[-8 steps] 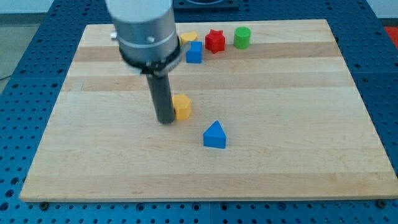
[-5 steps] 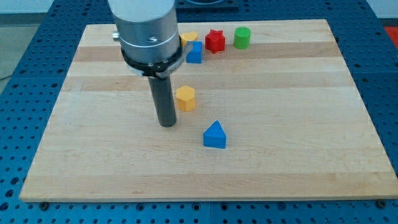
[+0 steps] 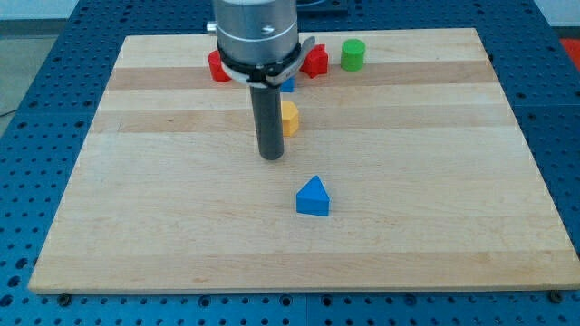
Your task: Place the yellow hexagon vertically above the triangle
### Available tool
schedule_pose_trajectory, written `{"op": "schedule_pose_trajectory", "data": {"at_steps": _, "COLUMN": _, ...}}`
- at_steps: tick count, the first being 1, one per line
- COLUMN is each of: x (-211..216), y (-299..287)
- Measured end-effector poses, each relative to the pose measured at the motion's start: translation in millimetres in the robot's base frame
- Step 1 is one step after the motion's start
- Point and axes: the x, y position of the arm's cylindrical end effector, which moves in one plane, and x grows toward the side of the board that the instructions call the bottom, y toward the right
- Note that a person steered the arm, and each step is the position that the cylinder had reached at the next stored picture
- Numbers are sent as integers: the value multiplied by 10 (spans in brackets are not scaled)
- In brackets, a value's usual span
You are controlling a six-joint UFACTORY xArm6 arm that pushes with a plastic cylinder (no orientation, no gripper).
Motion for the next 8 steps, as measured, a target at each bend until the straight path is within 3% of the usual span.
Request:
{"op": "schedule_pose_trajectory", "data": {"at_steps": 2, "x": -460, "y": 0}}
{"op": "schedule_pose_trajectory", "data": {"at_steps": 3, "x": -206, "y": 19}}
{"op": "schedule_pose_trajectory", "data": {"at_steps": 8, "x": -644, "y": 233}}
